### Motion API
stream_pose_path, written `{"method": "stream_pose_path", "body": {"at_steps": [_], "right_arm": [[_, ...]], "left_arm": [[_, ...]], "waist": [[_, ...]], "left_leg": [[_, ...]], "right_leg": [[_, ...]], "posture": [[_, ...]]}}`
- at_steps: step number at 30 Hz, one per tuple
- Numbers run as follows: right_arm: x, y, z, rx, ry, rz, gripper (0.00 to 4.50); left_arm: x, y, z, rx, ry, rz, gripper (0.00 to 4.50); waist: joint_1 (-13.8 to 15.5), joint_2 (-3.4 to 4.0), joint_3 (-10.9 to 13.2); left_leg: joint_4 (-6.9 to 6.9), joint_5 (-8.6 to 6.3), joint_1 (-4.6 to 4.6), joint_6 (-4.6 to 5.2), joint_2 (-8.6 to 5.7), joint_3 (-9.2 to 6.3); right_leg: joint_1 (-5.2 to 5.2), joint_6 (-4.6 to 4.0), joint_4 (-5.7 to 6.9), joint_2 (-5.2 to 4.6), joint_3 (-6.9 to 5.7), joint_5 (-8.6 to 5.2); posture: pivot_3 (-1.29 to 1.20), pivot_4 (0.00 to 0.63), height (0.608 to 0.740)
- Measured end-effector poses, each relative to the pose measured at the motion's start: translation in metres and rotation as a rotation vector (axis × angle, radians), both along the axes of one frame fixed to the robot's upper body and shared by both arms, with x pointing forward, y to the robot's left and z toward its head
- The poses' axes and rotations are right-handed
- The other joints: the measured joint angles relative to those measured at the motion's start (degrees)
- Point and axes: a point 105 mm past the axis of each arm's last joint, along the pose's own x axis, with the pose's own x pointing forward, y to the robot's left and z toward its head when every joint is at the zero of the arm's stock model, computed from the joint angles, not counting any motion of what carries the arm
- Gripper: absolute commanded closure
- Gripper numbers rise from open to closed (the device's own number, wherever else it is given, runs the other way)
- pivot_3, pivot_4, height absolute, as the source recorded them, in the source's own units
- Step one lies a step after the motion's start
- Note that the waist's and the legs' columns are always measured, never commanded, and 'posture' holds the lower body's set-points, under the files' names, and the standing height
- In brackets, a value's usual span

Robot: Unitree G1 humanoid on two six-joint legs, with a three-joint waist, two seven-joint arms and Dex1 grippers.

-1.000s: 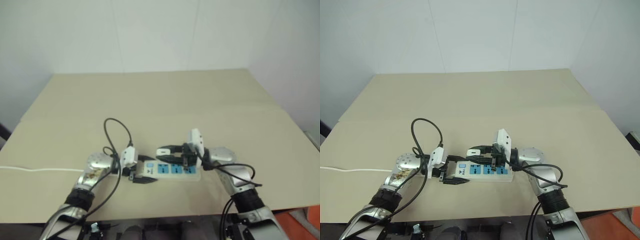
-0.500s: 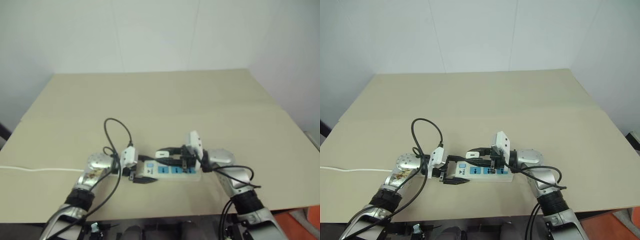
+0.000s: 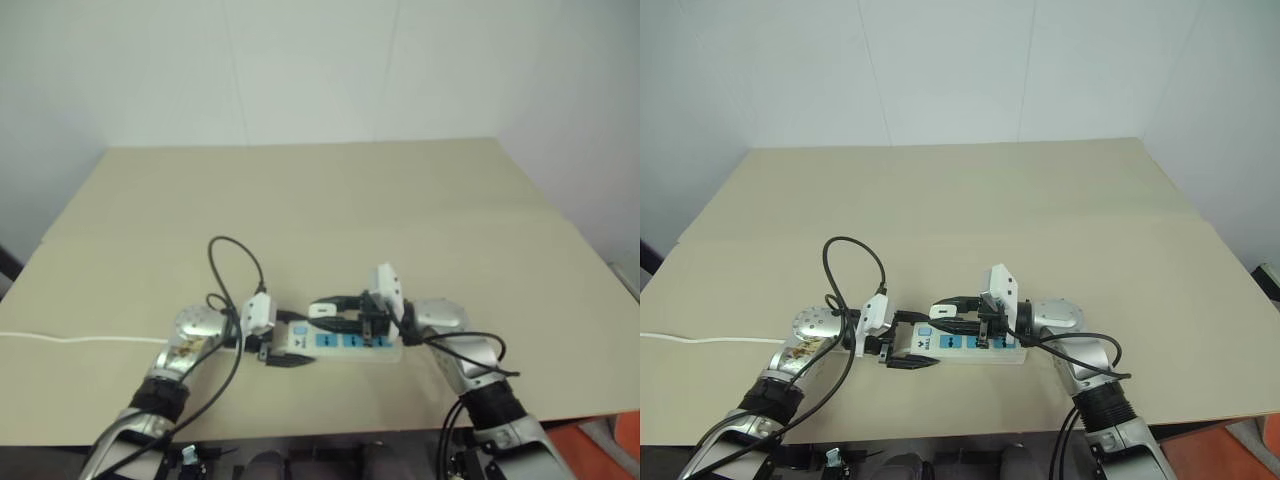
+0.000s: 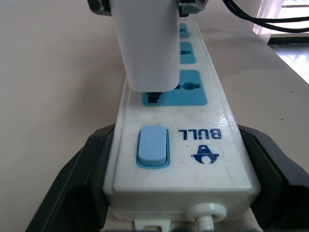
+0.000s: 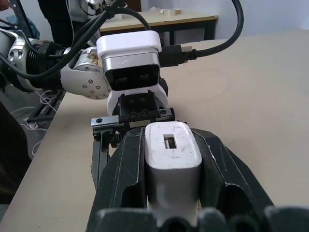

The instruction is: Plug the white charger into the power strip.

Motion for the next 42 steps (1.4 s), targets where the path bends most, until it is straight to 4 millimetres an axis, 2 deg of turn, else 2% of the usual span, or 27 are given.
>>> {"method": "stream_pose_path", "body": {"at_steps": [12,18,24,32,34,36,42], "right_arm": [[0.003,-0.001,-0.008,-0.029,0.012,-0.003,3.37],[0.002,-0.008,-0.017,-0.071,0.003,0.029,3.37],[0.0,-0.015,-0.027,-0.11,0.023,0.042,3.37],[0.0,-0.015,-0.03,-0.114,0.019,0.046,3.37],[0.0,-0.014,-0.03,-0.121,0.018,0.049,2.64],[0.0,-0.02,-0.041,-0.189,0.041,0.049,2.07],[0.003,-0.028,-0.041,-0.217,0.045,0.032,0.09]], "left_arm": [[0.0,0.0,0.0,0.001,-0.001,0.003,1.21],[0.001,-0.001,0.0,0.004,-0.001,0.006,1.21],[-0.001,-0.003,-0.004,0.012,0.019,-0.001,1.21],[-0.001,-0.003,-0.005,0.016,0.025,0.003,1.21],[-0.001,-0.003,-0.005,0.017,0.026,0.004,1.21],[-0.001,-0.001,-0.005,0.018,0.029,0.007,1.21],[0.0,0.002,-0.006,0.025,0.037,0.024,1.21]], "waist": [[-0.01,0.0,0.0],[0.1,-0.03,-0.06],[0.23,-0.25,-0.28],[0.22,-0.69,-0.67],[0.18,-0.69,-0.68],[0.16,-0.73,-0.69],[-0.02,-0.88,-0.8]], "left_leg": [[0.0,0.0,0.07,0.0,0.0,0.0],[0.0,0.0,0.18,0.01,0.0,0.0],[-0.23,-0.08,0.96,0.09,0.0,-0.05],[-0.25,-0.08,1.03,0.09,0.0,-0.07],[-0.25,-0.08,1.03,0.09,0.0,-0.06],[-0.26,-0.08,1.02,0.09,0.01,-0.07],[-0.25,-0.08,1.11,0.09,0.07,-0.06]], "right_leg": [[0.06,0.0,0.0,0.0,0.0,0.0],[0.24,0.01,-0.09,0.0,-0.01,-0.01],[1.14,0.06,-0.41,-0.02,-0.06,-0.14],[1.17,0.05,-0.39,-0.02,-0.06,-0.15],[1.16,0.05,-0.39,-0.02,-0.05,-0.15],[1.14,0.04,-0.39,-0.02,-0.06,-0.16],[1.19,0.01,-0.32,0.02,-0.03,-0.15]], "posture": [[0.0,0.15,0.74],[0.0,0.15,0.74],[0.0,0.15,0.74],[0.0,0.15,0.74],[0.0,0.15,0.74],[0.0,0.15,0.74],[0.0,0.15,0.74]]}}
